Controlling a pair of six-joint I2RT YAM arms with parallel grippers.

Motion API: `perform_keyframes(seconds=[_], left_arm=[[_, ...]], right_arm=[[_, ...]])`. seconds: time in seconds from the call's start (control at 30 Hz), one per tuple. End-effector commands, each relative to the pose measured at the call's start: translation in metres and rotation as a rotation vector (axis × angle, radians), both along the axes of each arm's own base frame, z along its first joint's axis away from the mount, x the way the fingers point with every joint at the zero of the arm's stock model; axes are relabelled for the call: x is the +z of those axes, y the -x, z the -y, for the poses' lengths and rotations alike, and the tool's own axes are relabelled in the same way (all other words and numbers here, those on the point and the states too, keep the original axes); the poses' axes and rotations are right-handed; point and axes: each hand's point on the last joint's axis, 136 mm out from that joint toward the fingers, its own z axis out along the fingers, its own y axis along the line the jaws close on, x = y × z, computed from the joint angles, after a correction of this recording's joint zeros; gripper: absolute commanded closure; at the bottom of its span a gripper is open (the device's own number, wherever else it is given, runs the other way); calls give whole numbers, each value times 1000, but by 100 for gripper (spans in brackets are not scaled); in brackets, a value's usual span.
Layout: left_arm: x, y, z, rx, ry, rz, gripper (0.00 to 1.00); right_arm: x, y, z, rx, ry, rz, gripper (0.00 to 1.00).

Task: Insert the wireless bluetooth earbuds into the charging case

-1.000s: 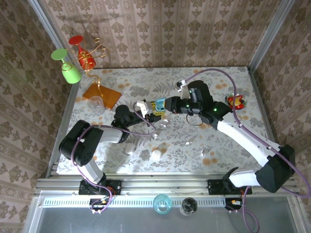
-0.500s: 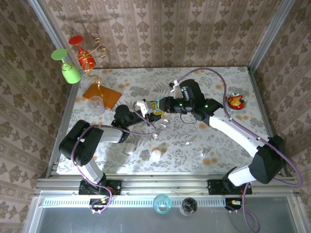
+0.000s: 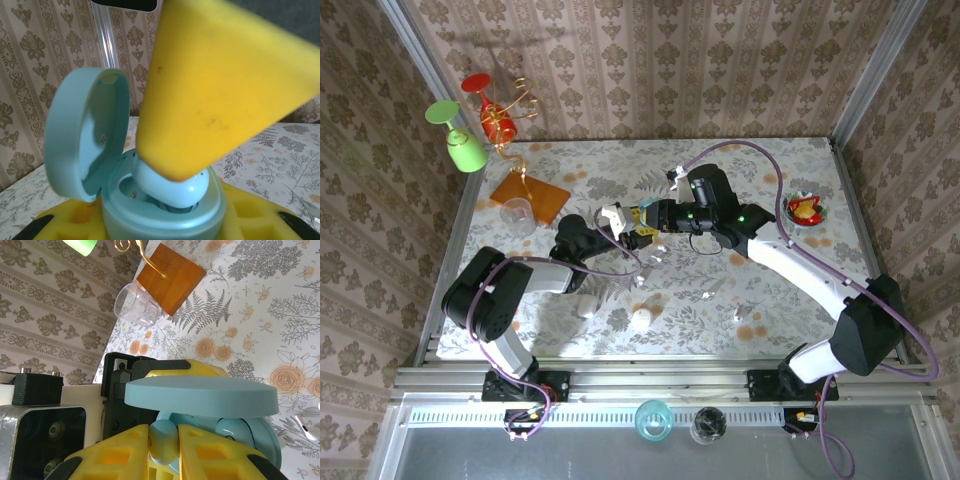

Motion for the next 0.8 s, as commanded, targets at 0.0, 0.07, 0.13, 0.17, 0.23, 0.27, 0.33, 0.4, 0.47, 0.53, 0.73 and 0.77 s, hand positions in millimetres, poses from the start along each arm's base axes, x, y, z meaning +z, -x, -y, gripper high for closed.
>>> perform_keyframes(seconds=[0.0, 0.07, 0.13, 0.17, 0.23, 0.27, 0.33, 0.4, 0.47, 0.53, 0.73, 0.77], left_arm=[[18, 0, 4, -10, 38, 35, 75], [17, 0, 4, -10, 37, 36, 75], [16, 1, 3, -8, 36, 34, 75], [17, 1, 3, -8, 37, 33, 75], [15, 1, 3, -6, 34, 31, 75], [14, 0, 2, -1, 34, 30, 75], [13, -1, 1, 9, 33, 26, 75], [12, -1, -1, 11, 30, 25, 75], [11, 1, -2, 10, 27, 25, 75], [10, 2, -3, 14, 24, 30, 75], [6, 7, -4, -2, 10, 45, 76], [5, 9, -4, -8, 8, 45, 76]], right_arm=[[-17, 4, -2, 6, 15, -46, 76], [-15, 4, 1, -5, 23, -38, 72], [-10, 3, 6, -22, 31, -21, 69], [-7, 3, 8, -28, 36, -13, 68], [-1, 4, 12, -34, 36, 3, 68], [2, 5, 14, -34, 34, 11, 67], [8, 6, 18, -38, 33, 28, 65], [22, 10, 22, -34, 23, 68, 63], [32, 14, 24, -26, 18, 101, 62], [43, 17, 25, -15, 8, 129, 60], [56, 6, 30, -32, 85, 171, 60], [54, 3, 28, -25, 103, 168, 60]])
